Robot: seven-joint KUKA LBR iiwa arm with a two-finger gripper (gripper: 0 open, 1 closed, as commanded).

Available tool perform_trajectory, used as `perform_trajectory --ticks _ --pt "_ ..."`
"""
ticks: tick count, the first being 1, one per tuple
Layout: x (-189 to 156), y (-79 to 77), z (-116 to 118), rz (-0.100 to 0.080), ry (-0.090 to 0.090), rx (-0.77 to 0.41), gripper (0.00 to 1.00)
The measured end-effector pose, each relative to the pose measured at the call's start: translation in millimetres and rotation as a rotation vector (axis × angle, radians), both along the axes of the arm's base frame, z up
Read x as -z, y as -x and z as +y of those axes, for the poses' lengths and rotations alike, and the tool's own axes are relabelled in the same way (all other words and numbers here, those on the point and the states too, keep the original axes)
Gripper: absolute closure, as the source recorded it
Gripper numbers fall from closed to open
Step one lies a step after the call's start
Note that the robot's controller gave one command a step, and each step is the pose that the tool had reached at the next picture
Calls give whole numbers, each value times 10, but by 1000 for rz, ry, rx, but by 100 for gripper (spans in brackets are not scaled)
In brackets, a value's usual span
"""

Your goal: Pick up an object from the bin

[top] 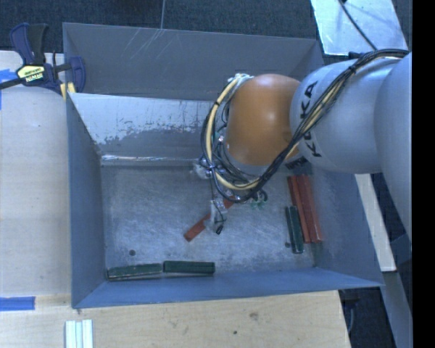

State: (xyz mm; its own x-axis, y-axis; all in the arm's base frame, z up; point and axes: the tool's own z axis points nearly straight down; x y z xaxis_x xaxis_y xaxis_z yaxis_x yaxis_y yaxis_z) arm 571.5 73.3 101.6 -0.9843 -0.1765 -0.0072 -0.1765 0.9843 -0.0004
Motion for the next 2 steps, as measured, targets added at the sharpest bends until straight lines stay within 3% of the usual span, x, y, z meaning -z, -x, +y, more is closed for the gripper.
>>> perform_trajectory --ticks 1,2 --pt "-56 -72 -240 -1 1 -34 0" --pt "332 -14 -190 9 1 -75 0"
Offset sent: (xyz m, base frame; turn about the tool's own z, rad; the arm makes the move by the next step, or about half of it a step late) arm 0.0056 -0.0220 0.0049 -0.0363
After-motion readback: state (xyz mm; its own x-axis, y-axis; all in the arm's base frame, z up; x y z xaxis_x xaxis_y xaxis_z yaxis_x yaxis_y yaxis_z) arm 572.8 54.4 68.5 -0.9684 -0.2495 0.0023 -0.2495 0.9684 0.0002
